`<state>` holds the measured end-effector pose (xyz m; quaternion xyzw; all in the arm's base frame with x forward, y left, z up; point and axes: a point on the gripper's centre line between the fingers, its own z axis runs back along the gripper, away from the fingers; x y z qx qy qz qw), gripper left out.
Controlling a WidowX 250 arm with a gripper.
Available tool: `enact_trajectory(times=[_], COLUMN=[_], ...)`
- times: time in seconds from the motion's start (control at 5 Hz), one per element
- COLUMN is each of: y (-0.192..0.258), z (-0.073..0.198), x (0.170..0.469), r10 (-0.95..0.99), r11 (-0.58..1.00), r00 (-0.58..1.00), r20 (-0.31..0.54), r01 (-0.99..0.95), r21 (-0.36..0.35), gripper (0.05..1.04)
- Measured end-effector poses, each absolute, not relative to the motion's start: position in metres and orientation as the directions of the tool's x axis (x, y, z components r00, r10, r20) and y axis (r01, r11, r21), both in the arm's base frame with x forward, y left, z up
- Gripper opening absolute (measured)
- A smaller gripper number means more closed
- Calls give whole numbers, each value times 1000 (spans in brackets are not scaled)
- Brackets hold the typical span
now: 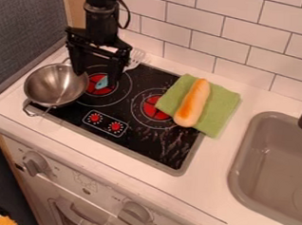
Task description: Move silver pot and put it between the two burners
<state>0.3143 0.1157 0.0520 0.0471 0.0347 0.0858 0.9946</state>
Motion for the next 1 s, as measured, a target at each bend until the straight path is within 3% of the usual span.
enact_trajectory(times=[0.2, 0.6, 0.8, 1.0], y=[125, 129, 129, 128], z=[50, 22, 20, 15], x=[314, 309, 310, 308], r10=[167, 174, 173, 196], r11=[979, 980, 980, 976], r00=[984, 979, 979, 973], r20=[-55, -108, -105, -120], r01=[-159, -161, -161, -182], r21=[130, 117, 117, 118], gripper=[1000, 1000, 938, 658])
